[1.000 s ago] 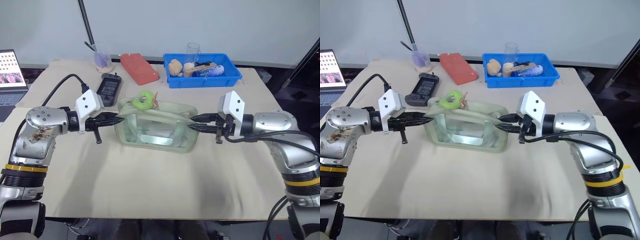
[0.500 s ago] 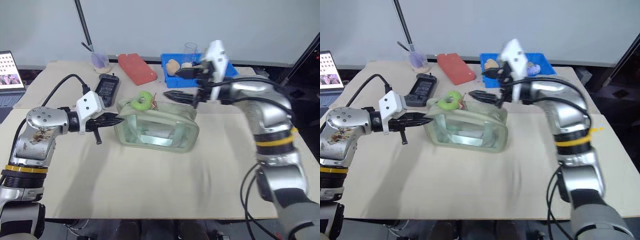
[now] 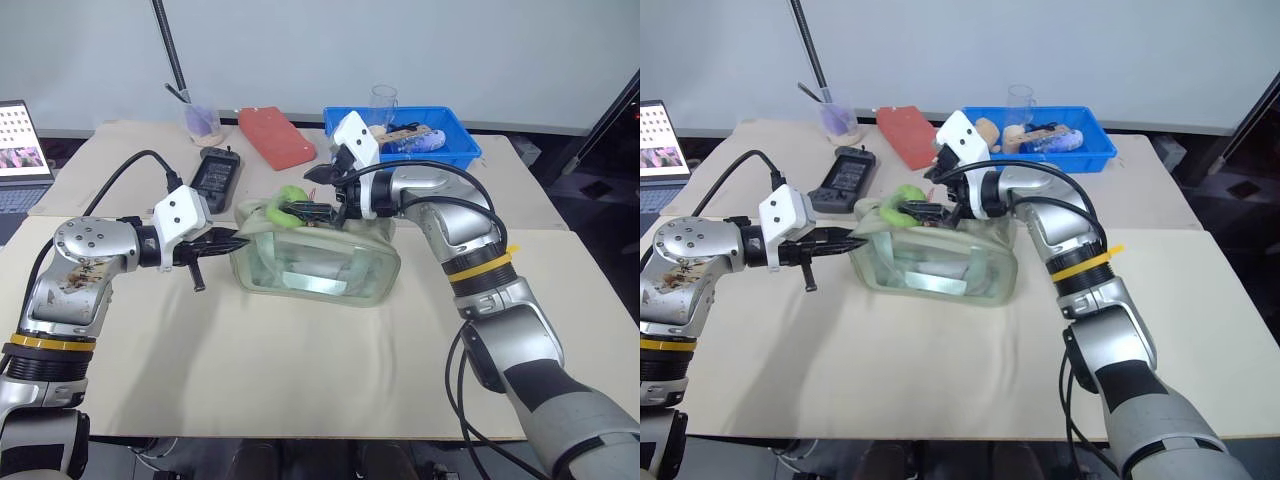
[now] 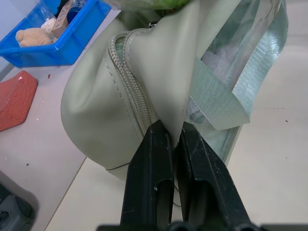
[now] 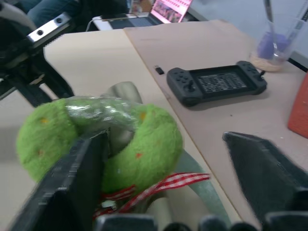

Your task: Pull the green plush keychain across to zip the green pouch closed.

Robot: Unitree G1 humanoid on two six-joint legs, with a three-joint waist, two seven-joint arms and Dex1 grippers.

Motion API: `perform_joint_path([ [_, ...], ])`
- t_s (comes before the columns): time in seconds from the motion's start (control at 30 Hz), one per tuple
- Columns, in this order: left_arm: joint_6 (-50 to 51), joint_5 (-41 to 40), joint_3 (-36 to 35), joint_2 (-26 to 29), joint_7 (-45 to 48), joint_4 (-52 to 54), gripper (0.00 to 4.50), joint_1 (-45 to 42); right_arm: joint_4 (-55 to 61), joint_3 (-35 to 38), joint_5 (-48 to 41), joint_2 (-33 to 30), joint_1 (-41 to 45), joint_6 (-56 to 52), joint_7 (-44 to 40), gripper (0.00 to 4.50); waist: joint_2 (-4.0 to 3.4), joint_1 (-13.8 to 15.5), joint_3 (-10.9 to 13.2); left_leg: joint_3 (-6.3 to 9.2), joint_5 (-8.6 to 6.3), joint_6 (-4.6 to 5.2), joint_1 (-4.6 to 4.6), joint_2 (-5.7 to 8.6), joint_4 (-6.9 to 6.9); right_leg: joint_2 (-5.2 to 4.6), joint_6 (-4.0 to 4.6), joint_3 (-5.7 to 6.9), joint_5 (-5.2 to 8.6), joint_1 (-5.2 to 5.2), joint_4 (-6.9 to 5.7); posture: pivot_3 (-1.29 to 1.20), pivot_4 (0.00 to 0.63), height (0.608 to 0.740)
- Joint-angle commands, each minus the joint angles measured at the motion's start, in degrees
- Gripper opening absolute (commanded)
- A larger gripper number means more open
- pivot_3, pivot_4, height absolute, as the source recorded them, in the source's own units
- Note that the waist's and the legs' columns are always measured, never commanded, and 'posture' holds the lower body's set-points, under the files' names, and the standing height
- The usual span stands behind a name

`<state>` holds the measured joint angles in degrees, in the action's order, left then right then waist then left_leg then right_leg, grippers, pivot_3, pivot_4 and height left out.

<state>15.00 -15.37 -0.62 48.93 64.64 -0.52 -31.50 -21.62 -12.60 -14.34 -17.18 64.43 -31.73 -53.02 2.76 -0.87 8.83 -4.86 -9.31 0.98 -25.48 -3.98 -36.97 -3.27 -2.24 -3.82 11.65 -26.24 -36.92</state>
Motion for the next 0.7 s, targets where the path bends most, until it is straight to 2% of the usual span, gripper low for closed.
perform_joint_path([
  [0.03, -0.5, 0.5, -0.4, 0.8, 0.0, 1.2, 0.0, 0.1, 2.7, 1.3, -0.7, -0.4, -0.1, 0.4, -1.5, 2.59, 0.0, 0.0, 0.0, 0.0, 0.0, 0.0, 0.0, 0.0, 0.0, 0.0, 0.0, 0.0, 0.0, 0.0, 0.0, 0.0, 0.15, 0.74],
  [0.27, -1.0, 0.9, 0.4, 0.0, -0.1, -0.2, 0.0, -1.4, 5.3, 2.7, -1.5, -1.6, -1.3, -0.7, -2.3, 0.19, 0.0, 0.0, 0.0, 0.0, 0.0, 0.0, 0.0, 0.0, 0.0, 0.0, 0.0, 0.0, 0.0, 0.0, 0.0, 0.0, 0.15, 0.74],
  [0.3, -1.1, 0.9, 0.5, 0.0, 0.0, -0.4, 0.0, -1.6, 5.7, 3.4, -1.7, -1.9, -1.3, -0.9, -1.9, 0.03, 0.0, 0.0, 0.0, 0.0, 0.0, 0.0, 0.0, 0.0, 0.0, 0.0, 0.0, 0.0, 0.0, 0.0, 0.0, 0.0, 0.15, 0.74],
  [0.47, -1.7, 1.4, 0.8, -0.3, 0.1, -1.6, 0.0, -1.9, 9.2, 7.2, -1.6, -4.7, -1.8, -1.9, 1.2, 0.03, 0.0, 0.1, 0.0, -0.01, 0.0, -0.01, -0.02, 0.0, 0.0, -0.02, 0.01, 0.01, 0.01, 0.0, 0.03, 0.0, 0.15, 0.74],
  [0.7, -3.3, 2.7, 0.2, 0.4, -0.6, -4.6, 0.0, -2.5, 22.4, 15.0, -3.2, -14.7, -7.7, -9.8, 5.6, 0.03, 0.0, 0.2, 0.0, 0.0, -0.01, -0.01, -0.03, 0.01, 0.02, -0.03, 0.07, 0.01, 0.05, 0.0, 0.08, 0.0, 0.15, 0.74],
])
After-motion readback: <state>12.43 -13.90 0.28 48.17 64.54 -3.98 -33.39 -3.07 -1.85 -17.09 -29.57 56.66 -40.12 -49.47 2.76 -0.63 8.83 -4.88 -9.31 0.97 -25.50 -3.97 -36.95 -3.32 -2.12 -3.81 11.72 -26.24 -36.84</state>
